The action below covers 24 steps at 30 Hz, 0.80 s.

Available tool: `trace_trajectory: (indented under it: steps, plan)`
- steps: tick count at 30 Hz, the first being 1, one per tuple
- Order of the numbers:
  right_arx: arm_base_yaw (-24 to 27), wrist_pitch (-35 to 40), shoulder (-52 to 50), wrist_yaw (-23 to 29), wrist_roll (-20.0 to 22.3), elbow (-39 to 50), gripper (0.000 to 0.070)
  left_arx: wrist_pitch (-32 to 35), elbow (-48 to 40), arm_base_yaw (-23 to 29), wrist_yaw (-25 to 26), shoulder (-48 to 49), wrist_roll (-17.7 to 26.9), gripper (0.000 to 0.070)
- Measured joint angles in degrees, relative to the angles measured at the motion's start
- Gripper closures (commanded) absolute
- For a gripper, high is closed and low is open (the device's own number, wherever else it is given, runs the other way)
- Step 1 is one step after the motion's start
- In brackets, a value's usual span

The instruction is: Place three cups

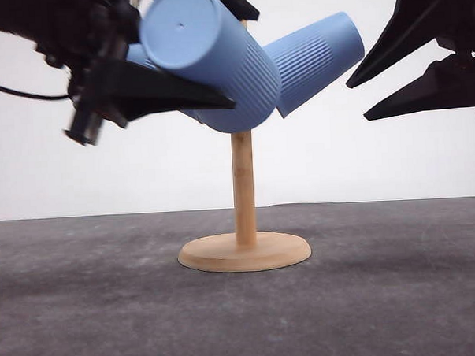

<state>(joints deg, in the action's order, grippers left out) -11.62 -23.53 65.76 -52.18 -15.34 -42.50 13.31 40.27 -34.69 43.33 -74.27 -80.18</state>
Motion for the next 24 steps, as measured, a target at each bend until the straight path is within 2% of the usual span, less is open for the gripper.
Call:
trace_trajectory:
  steps: [8, 13, 18, 19, 22, 24]
  plan:
    - [0.0, 0.0, 0.0, 0.0, 0.2, 0.0, 0.0482, 9.0, 0.0, 2.7, -0.8, -7.8, -8.0, 0.0351]
    - [0.0, 0.0, 0.0, 0.0, 0.4, 0.0, 0.0482, 13.5, 0.0, 4.4, -1.7, -10.3, -11.0, 0.0349]
    - [0.0, 0.0, 0.0, 1.6, 0.6, 0.0, 0.0482, 14.2, 0.4, 5.1, -1.8, -13.2, -12.6, 0.0335]
    - [0.0, 0.0, 0.0, 1.7, 0.6, 0.0, 0.0482, 14.2, 0.4, 5.1, -1.6, -13.4, -12.7, 0.0320]
    - [0.0, 0.0, 0.0, 1.7, 0.6, 0.0, 0.0482, 14.3, 0.4, 5.2, -1.5, -13.4, -12.9, 0.0180]
    - [0.0, 0.0, 0.0, 1.7, 0.6, 0.0, 0.0482, 14.3, 0.4, 5.2, -1.4, -13.4, -13.0, 0.0135]
